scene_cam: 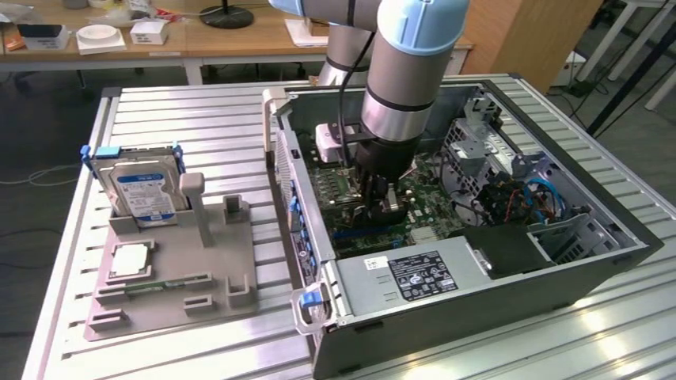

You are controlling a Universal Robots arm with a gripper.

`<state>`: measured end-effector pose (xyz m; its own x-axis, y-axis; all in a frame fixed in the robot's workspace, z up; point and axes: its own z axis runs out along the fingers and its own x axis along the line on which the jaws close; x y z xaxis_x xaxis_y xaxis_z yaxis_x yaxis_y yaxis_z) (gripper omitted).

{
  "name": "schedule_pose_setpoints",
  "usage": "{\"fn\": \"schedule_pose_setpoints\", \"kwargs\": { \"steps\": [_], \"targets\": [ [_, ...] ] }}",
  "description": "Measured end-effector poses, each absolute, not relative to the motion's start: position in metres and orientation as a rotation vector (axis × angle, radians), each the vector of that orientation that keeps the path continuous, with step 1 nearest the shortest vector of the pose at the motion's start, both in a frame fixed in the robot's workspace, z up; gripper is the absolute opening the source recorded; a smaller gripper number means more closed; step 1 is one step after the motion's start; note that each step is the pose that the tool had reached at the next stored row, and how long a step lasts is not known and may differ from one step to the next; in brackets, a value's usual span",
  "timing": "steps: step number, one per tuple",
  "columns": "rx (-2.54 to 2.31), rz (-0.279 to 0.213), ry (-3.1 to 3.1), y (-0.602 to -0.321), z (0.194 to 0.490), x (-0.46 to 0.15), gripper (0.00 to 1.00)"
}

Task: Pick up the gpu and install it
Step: 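Insert the gpu into the slot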

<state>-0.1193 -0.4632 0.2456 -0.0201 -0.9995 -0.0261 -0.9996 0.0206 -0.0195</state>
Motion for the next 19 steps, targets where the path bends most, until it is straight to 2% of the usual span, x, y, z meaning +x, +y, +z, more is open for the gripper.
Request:
{"fn": "schedule_pose_setpoints", "kwargs": {
  "steps": [19],
  "targets": [
    [-2.180, -0.002, 2.225, -0.4634, 0.2420, -0.1193, 0.26]
  ]
}}
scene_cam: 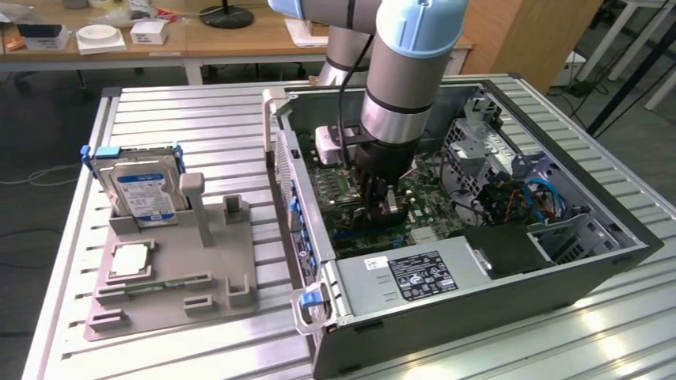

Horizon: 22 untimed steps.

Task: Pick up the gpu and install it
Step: 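Insert the gpu into the slot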

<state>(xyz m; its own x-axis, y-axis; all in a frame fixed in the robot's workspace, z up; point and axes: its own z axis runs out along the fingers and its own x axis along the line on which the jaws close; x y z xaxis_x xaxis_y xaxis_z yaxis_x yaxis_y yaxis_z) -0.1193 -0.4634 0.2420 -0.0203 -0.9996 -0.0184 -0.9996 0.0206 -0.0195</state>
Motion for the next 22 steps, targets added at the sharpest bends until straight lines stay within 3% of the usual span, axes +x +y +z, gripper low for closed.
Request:
{"fn": "schedule_pose_setpoints", "kwargs": {
  "steps": [22],
  "targets": [
    [-2.182, -0.004, 2.221, -0.4634, 0.2364, -0.1220, 0.26]
  ]
}}
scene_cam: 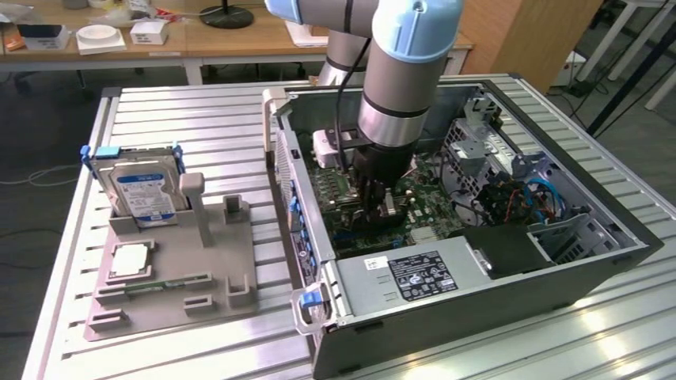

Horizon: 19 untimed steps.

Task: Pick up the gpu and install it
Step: 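Insert the gpu into the slot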

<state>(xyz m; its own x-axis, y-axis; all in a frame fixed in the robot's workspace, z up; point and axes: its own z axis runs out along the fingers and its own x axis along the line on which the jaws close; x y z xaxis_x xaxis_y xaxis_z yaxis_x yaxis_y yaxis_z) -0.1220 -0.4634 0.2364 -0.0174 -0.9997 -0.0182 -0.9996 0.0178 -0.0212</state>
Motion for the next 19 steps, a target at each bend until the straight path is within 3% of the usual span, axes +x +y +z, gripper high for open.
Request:
{"fn": "schedule_pose_setpoints", "kwargs": {
  "steps": [19],
  "targets": [
    [-2.181, -0.002, 2.221, -0.4633, 0.2357, -0.1224, 0.27]
  ]
}}
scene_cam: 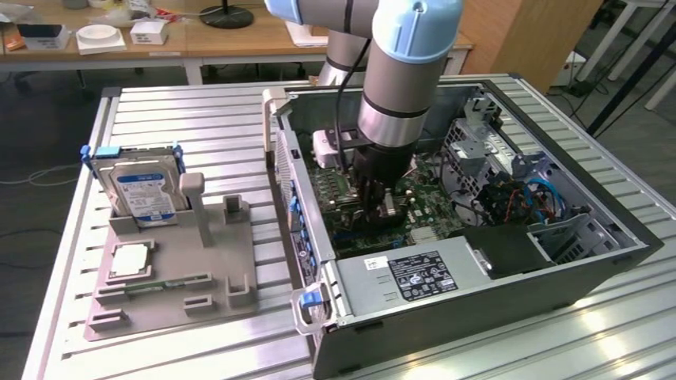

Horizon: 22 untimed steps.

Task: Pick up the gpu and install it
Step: 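Insert the gpu into the slot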

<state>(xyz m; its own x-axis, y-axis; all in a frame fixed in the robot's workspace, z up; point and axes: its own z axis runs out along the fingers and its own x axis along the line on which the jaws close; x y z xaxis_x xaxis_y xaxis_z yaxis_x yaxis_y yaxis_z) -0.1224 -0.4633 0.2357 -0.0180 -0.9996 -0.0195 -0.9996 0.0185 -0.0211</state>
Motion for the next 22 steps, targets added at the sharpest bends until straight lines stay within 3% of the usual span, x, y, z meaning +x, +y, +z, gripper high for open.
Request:
{"fn": "schedule_pose_setpoints", "kwargs": {
  "steps": [3, 6, 22],
  "targets": [
    [-2.182, -0.003, 2.221, -0.463, 0.236, -0.122, 0.32],
    [-2.182, -0.003, 2.221, -0.463, 0.236, -0.122, 0.51],
    [-2.181, -0.001, 2.220, -0.463, 0.276, -0.122, 0.51]
  ]
}}
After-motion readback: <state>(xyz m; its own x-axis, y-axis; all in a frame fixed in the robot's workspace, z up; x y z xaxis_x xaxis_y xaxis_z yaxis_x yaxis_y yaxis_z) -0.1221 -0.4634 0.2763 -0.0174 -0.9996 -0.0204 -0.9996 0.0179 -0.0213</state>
